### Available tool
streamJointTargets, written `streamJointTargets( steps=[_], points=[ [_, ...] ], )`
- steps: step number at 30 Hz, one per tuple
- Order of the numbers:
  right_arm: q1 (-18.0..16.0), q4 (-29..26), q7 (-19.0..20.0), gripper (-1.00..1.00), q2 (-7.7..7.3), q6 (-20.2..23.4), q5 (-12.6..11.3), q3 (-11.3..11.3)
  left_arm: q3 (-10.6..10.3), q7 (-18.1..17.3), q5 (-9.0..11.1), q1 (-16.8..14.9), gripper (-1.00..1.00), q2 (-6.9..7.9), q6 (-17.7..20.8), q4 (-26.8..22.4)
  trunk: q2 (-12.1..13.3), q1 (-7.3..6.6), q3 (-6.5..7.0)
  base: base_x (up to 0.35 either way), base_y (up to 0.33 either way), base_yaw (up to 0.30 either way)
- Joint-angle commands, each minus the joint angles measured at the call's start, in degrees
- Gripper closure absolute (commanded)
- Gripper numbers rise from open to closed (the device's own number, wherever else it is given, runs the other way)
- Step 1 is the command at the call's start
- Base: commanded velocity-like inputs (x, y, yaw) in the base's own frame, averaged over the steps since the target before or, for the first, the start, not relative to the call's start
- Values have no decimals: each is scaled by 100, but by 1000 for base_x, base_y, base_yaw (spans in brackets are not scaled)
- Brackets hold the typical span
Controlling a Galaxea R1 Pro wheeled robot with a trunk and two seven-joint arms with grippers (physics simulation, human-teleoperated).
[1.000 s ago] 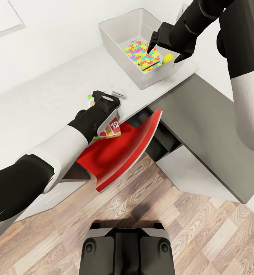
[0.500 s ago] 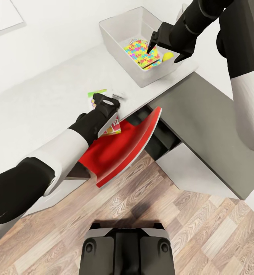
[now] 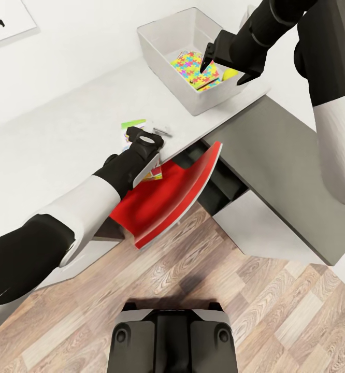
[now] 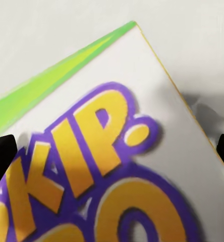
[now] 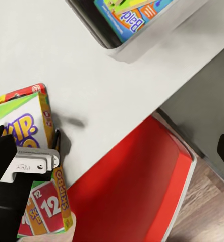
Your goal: Put all the toys in the child's room - the three board games (two on the bed and one on the table), the two jigsaw puzzles on the table, and the tennis ball on the table - inside the toy box on the table in the child's room.
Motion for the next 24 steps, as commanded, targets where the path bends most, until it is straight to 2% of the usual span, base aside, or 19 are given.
streamJointTargets(
  steps=[1,8,24],
  points=[
    [-8,-2,-54,-100,-7,61,-55,14,-30,41,141,-4,-100,0,7,42,-7,5,-8,-4,20,0],
    [-9,-2,-54,-100,-7,64,-54,14,-31,41,135,-4,-100,0,-1,59,-7,5,-8,-12,37,0],
    [-9,-6,-54,-100,-6,57,-54,9,-33,41,132,-4,-100,0,-1,68,-7,5,-8,-132,101,0]
  ],
)
